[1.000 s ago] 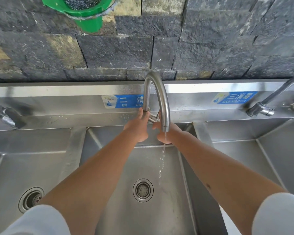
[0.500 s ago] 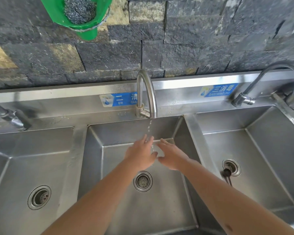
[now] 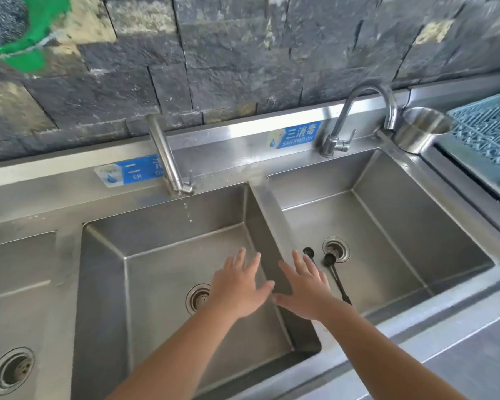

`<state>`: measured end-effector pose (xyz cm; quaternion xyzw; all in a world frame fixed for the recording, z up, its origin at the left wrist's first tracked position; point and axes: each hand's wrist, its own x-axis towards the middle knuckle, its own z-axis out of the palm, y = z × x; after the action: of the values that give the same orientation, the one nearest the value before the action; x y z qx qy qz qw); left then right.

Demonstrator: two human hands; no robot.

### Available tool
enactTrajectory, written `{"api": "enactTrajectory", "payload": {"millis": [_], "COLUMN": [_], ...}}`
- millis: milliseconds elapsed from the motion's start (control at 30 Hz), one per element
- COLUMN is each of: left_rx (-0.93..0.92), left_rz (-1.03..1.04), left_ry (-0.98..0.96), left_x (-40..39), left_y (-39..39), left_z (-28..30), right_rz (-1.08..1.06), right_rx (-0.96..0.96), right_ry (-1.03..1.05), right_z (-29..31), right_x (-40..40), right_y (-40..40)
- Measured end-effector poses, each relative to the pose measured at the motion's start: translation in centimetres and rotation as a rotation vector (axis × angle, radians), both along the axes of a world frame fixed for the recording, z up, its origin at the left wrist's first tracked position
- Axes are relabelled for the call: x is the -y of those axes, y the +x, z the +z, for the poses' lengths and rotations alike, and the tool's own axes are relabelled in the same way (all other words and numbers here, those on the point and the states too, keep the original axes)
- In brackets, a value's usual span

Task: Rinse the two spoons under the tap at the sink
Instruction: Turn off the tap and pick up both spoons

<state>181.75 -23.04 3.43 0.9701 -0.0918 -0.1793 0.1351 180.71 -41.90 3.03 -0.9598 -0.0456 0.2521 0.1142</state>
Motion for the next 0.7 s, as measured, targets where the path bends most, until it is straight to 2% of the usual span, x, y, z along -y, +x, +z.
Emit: {"api": "enactTrajectory", "payload": {"millis": [100, 400, 567, 700], "left_rx": [0.003, -0.154, -0.309, -0.439], "left_rz": [-0.055, -0.147, -0.067, 0.081], "left_ry": [-0.007, -0.11, -0.206, -0.215], "left_x": [3.9, 17.0, 22.5, 26.0], "left_y": [0.3, 2.5, 4.0, 5.6], "left_z": [0.1, -1.9, -4.7, -8.1], "right_rz": [-0.052, -0.214, -0.214, -0.238], "right_rx": [0.003, -0.089, -0.199, -0.265], "right_ry": [-0.015, -0.042, -0.029, -0.007], "right_z": [-0.4, -2.2, -4.7, -7.7], "right_x": [3.6, 15.0, 19.4, 21.2], "right_y": [0.1, 1.9, 4.7, 7.6]}}
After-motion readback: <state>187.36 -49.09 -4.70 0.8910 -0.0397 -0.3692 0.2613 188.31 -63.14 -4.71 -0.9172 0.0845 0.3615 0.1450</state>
